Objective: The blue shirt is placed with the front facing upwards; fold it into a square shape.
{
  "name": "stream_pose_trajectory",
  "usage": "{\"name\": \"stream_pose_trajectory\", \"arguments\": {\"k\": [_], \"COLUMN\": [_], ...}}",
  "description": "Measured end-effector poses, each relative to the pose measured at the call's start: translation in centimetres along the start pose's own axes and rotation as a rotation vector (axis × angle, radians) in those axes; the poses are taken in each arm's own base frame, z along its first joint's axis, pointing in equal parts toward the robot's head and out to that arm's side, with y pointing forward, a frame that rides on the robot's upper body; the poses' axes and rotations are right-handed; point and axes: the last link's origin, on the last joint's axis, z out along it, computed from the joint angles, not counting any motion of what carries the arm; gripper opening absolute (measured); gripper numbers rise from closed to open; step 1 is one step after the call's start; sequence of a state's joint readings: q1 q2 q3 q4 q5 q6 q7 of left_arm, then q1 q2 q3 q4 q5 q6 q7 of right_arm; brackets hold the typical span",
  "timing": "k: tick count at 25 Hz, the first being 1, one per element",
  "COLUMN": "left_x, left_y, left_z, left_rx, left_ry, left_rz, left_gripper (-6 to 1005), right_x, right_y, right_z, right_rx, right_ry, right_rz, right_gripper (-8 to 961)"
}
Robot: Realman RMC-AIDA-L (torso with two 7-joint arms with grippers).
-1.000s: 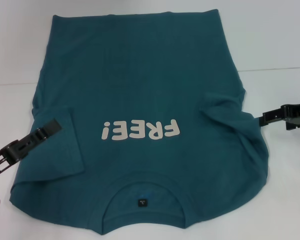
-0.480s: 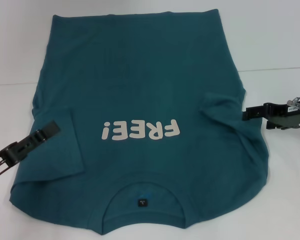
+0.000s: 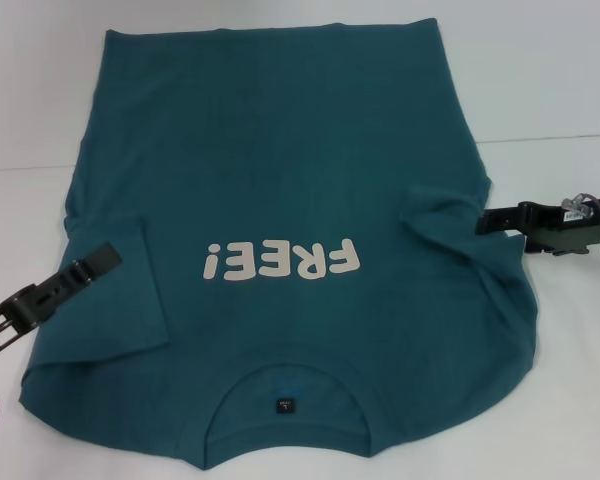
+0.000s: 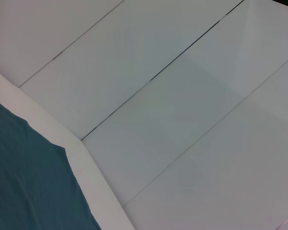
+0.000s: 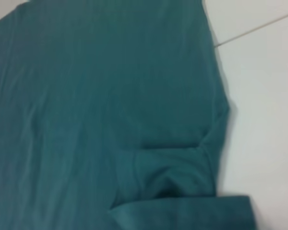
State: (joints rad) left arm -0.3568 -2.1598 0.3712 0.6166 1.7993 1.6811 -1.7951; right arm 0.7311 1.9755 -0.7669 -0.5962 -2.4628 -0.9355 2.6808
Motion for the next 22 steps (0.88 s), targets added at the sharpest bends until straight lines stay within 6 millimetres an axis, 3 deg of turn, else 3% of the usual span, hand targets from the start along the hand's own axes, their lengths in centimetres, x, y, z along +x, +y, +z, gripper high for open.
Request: {"name": "stream_pose_trajectory", "arguments": {"k": [8,22], "left_x": [0.08,0.01], "left_y": [0.04,0.01], "left_z": [0.15,0.02], "left_rx": [-0.004,0.000], "left_ry": [-0.001,0.000], "left_rz": [0.003,0.001], "left_gripper": [797,797], "right_x": [0.16,0.05], "right_y": [1.12,0.67], "right_z": [0.45,0.05], "right_rx": [-0.048,-0.043], "right_ry": [0.013,0.019], "right_rz": [0.009,0.012], "right_gripper": [848,254]}}
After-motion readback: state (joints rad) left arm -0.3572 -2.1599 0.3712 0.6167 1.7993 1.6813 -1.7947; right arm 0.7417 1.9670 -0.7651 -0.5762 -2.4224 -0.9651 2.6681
